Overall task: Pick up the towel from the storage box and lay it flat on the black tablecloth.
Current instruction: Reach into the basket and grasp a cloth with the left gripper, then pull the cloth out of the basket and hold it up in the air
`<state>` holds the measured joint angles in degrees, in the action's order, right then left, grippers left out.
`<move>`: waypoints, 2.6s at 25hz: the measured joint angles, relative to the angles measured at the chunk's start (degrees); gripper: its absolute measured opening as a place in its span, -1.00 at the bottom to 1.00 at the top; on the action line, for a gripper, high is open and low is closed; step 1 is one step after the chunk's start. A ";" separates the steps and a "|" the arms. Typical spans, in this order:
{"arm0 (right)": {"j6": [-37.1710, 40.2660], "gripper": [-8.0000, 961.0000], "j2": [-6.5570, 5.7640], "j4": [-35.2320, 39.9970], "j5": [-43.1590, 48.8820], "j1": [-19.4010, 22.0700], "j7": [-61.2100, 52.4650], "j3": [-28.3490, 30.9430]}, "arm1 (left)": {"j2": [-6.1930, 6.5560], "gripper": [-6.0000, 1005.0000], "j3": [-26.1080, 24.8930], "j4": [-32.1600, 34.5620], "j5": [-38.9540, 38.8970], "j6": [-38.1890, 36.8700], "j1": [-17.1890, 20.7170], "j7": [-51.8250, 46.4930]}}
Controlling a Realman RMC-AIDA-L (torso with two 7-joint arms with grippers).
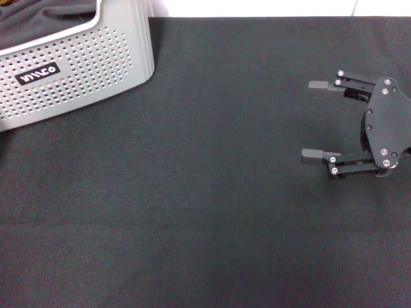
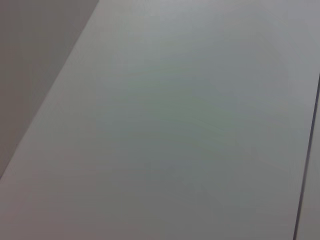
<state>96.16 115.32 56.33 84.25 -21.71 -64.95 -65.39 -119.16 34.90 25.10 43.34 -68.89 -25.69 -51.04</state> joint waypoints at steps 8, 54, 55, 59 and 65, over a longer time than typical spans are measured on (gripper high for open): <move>-0.04 0.84 -0.01 0.00 -0.03 0.00 0.00 0.00 | -0.02 -0.12 0.14 0.00 -0.11 -0.01 -0.01 -1.90; 2.22 0.84 0.34 -3.27 -1.97 1.19 2.66 0.73 | 0.19 -0.92 2.82 19.54 10.29 -30.71 5.58 -43.68; 2.26 0.84 0.35 -3.71 -2.31 1.14 3.01 0.76 | 0.10 -0.92 2.92 20.76 10.25 -31.61 5.79 -44.80; 2.38 0.84 0.37 -4.45 -2.72 0.89 3.87 0.79 | -0.28 -0.92 3.15 25.43 9.20 -35.64 6.28 -50.49; 2.33 0.84 0.47 -5.32 -4.70 0.58 4.72 0.75 | -0.04 -0.92 7.34 29.40 3.67 -37.36 6.96 -54.96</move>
<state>98.49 115.79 51.02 79.56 -21.13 -60.23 -64.64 -119.20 42.25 54.50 47.01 -106.25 -18.73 -106.00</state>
